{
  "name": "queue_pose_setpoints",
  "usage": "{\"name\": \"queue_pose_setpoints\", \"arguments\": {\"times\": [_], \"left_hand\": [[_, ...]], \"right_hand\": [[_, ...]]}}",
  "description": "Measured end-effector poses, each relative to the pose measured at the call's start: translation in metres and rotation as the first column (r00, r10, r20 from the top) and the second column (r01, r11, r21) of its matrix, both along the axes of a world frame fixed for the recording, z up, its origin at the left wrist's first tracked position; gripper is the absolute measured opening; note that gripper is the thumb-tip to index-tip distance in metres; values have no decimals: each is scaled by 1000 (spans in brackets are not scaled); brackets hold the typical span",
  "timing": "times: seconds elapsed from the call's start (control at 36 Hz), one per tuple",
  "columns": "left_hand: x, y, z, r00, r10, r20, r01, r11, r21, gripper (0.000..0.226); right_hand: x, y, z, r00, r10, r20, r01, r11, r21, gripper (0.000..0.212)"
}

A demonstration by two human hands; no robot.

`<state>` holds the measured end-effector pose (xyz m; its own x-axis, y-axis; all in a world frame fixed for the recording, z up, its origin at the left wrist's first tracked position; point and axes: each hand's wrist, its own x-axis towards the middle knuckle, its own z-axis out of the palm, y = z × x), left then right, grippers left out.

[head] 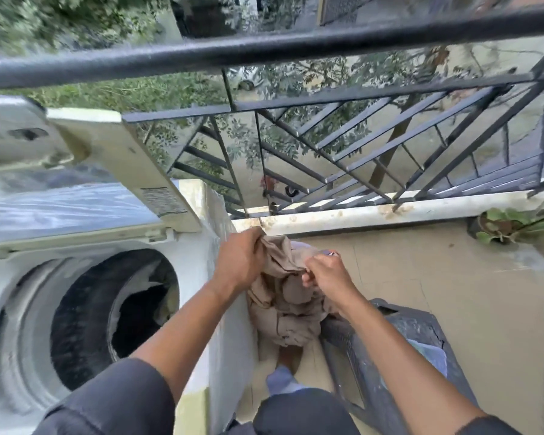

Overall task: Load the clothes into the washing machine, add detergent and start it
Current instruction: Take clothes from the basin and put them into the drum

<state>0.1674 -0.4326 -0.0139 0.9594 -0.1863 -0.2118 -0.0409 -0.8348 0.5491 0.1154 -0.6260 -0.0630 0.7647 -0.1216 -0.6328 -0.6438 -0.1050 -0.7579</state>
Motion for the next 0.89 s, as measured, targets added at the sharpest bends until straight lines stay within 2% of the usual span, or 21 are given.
{"name": "queue_pose_setpoints", "arguments": {"times": [0.08,0.17,0.28,0.36,0.42,0.47,0.53,0.56,0.61,0.69,0.75,0.81,0.89], "left_hand": [[0,9,17,1000,-9,-14,8,996,-89,21],[1,16,38,988,-137,-68,125,980,-154,14],[3,22,73,968,-251,-18,238,937,-256,21],[6,22,100,983,-173,57,181,897,-403,15],[10,20,117,986,-96,138,152,861,-485,19],[14,18,134,981,-31,193,135,822,-553,21],[16,19,147,971,22,237,123,806,-579,24],[16,22,151,966,37,255,122,806,-579,25],[18,29,155,960,55,276,117,814,-569,20],[21,45,155,956,79,283,84,850,-520,20],[21,57,153,967,89,239,37,879,-476,20],[19,67,151,976,109,191,-19,908,-419,17],[11,80,148,981,103,164,-37,931,-363,8]], "right_hand": [[0,3,-1,998,59,19,-54,979,-196,21],[-6,3,-2,995,77,58,-55,946,-321,13],[-19,4,-3,978,183,102,-136,924,-357,60],[-29,11,-1,944,312,111,-246,885,-394,73],[-35,18,-2,933,354,63,-309,879,-362,66],[-39,25,-4,920,391,-7,-363,846,-391,50],[-40,31,1,929,364,-65,-352,816,-459,29],[-39,33,2,941,331,-67,-322,818,-477,25],[-36,32,8,965,263,0,-230,843,-487,27],[-27,22,13,983,181,9,-154,861,-485,43],[-19,14,23,997,64,30,-45,906,-422,48],[-13,5,37,994,-82,73,101,944,-316,39],[-8,-5,63,941,-302,150,328,923,-201,32]]}}
